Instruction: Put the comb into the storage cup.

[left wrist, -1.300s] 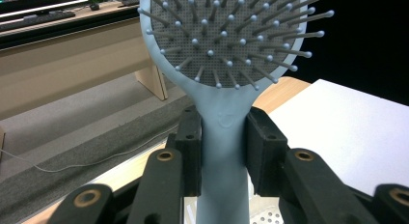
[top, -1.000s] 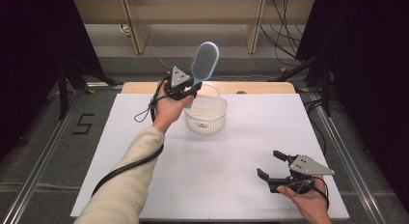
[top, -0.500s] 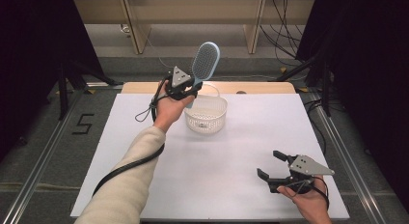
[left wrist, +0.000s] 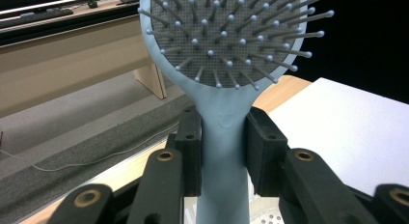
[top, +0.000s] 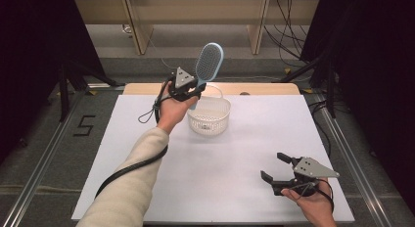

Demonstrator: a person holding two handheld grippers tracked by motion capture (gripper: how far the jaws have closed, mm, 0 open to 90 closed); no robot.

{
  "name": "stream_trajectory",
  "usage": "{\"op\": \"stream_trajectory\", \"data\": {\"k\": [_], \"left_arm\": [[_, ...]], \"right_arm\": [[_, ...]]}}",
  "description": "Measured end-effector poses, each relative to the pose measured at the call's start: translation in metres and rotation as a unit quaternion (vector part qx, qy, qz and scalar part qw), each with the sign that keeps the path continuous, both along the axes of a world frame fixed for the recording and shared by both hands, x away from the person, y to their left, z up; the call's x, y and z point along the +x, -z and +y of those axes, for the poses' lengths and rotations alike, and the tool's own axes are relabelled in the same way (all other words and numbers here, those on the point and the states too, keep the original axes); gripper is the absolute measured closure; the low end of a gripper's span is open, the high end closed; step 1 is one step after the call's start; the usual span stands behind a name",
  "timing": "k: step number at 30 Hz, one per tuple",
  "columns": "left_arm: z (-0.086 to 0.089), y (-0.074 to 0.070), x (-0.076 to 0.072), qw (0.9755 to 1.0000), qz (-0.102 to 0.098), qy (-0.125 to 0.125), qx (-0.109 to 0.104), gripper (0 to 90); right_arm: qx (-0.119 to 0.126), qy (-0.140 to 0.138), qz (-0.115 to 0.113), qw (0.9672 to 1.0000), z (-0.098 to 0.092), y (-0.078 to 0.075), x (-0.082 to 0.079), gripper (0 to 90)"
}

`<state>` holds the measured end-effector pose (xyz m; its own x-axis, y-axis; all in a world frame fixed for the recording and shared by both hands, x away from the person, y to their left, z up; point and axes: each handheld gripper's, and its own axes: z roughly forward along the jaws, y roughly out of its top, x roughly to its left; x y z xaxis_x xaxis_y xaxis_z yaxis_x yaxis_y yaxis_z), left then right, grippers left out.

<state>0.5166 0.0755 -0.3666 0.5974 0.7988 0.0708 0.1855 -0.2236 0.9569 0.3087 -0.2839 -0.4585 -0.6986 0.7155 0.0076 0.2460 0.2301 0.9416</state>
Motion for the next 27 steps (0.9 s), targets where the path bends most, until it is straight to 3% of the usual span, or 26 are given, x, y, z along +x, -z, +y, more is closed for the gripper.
{"op": "stream_trajectory", "data": {"k": [27], "left_arm": [[-0.0052, 0.0063, 0.0039, 1.0000, 0.001, 0.005, 0.003, 69.6]], "right_arm": [[0.002, 0.001, 0.001, 1.0000, -0.0001, -0.0001, 0.0001, 13.2]]}}
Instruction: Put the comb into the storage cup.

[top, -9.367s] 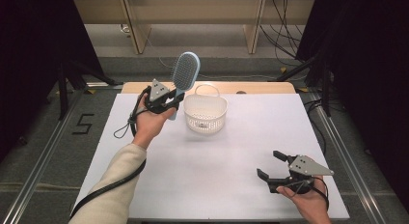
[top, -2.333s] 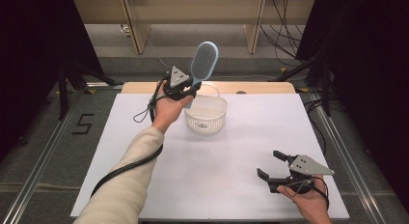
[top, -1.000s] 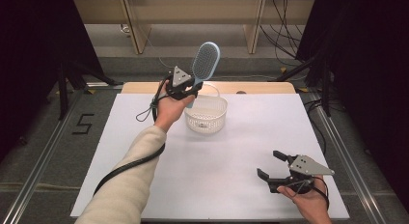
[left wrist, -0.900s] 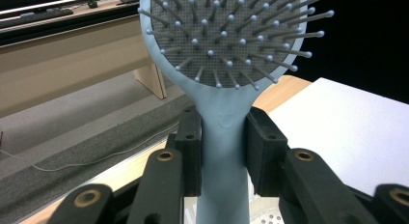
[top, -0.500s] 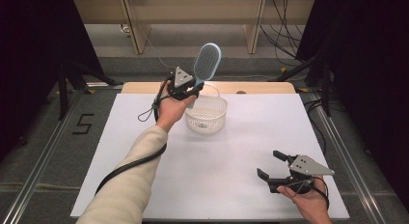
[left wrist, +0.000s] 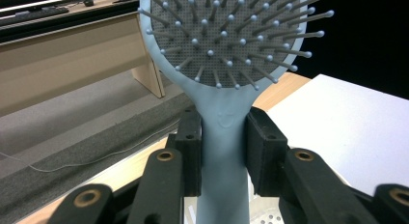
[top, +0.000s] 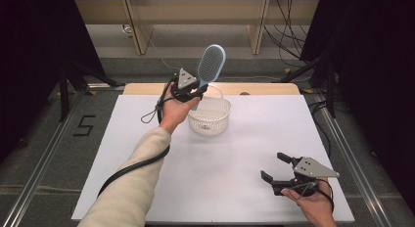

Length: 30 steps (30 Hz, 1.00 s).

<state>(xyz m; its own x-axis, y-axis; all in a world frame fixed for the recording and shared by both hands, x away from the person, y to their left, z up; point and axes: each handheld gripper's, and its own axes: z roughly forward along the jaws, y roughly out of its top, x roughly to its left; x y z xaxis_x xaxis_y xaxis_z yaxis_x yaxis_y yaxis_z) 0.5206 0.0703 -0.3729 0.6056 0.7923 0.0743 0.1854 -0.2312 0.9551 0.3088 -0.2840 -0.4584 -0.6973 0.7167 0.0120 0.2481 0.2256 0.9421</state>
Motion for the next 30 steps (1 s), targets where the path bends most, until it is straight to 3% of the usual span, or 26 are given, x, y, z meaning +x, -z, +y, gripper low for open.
{"op": "stream_trajectory", "data": {"k": [30], "left_arm": [[-0.0045, 0.0078, 0.0024, 1.0000, 0.004, 0.005, -0.003, 69.6]], "right_arm": [[0.002, -0.001, -0.001, 1.0000, -0.0002, -0.0001, 0.0000, 13.2]]}}
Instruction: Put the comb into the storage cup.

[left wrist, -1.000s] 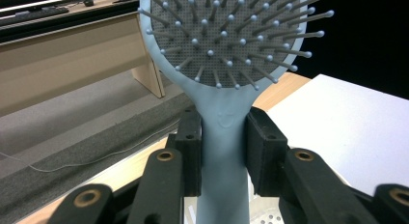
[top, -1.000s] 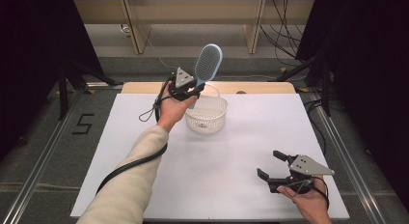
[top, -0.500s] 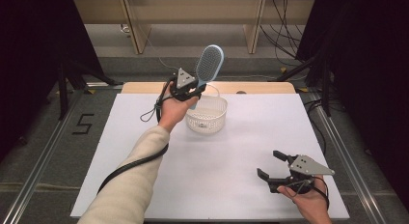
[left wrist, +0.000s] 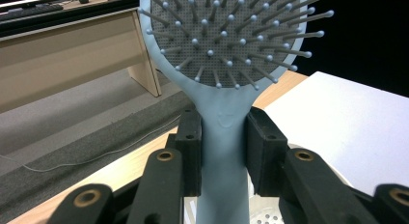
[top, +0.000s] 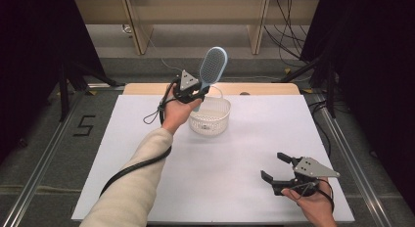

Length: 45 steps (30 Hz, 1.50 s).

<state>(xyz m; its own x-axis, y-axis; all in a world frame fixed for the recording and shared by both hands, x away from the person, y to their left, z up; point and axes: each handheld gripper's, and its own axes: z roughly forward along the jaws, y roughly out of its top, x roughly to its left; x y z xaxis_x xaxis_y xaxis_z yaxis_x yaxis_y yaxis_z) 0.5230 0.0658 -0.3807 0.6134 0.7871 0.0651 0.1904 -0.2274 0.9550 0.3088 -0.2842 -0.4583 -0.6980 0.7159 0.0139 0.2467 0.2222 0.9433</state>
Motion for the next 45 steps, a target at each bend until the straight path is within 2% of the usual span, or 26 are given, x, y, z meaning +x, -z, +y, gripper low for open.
{"op": "stream_trajectory", "data": {"k": [45], "left_arm": [[-0.0055, 0.0101, 0.0001, 0.9999, 0.003, 0.012, 0.007, 69.6]], "right_arm": [[-0.001, -0.001, 0.001, 1.0000, 0.0001, -0.0001, -0.0002, 13.2]]}}
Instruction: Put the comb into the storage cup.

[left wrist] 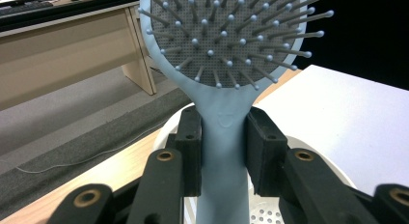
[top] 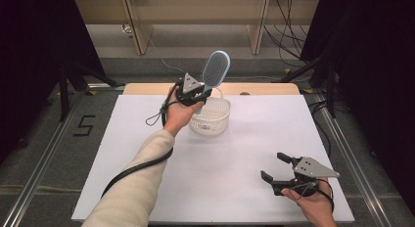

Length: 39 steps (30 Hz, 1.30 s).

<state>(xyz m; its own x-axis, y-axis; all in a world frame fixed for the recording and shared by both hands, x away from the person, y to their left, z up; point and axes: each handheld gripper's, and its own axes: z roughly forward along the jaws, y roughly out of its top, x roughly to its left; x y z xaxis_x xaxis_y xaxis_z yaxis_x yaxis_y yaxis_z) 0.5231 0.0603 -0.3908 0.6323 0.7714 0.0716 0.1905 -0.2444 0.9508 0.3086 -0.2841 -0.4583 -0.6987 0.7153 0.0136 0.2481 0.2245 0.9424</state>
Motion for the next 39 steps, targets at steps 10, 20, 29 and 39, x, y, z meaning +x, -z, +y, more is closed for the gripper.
{"op": "stream_trajectory", "data": {"k": [10, 20, 29, 39], "left_arm": [[-0.002, 0.003, 0.000, 1.0000, 0.002, 0.002, 0.002, 69.6], [-0.002, 0.006, 0.000, 1.0000, 0.005, 0.002, 0.003, 69.6], [-0.003, 0.008, 0.000, 1.0000, 0.005, 0.003, 0.006, 69.6], [-0.004, 0.011, 0.000, 0.9999, 0.007, 0.005, 0.008, 69.5]], "right_arm": [[-0.001, -0.001, 0.000, 1.0000, 0.000, 0.000, 0.000, 13.2], [-0.001, 0.000, 0.000, 1.0000, 0.000, 0.000, 0.000, 13.2], [0.000, 0.000, 0.000, 1.0000, 0.000, 0.000, 0.000, 13.2], [-0.001, -0.001, 0.000, 1.0000, 0.000, 0.000, 0.000, 13.2]]}}
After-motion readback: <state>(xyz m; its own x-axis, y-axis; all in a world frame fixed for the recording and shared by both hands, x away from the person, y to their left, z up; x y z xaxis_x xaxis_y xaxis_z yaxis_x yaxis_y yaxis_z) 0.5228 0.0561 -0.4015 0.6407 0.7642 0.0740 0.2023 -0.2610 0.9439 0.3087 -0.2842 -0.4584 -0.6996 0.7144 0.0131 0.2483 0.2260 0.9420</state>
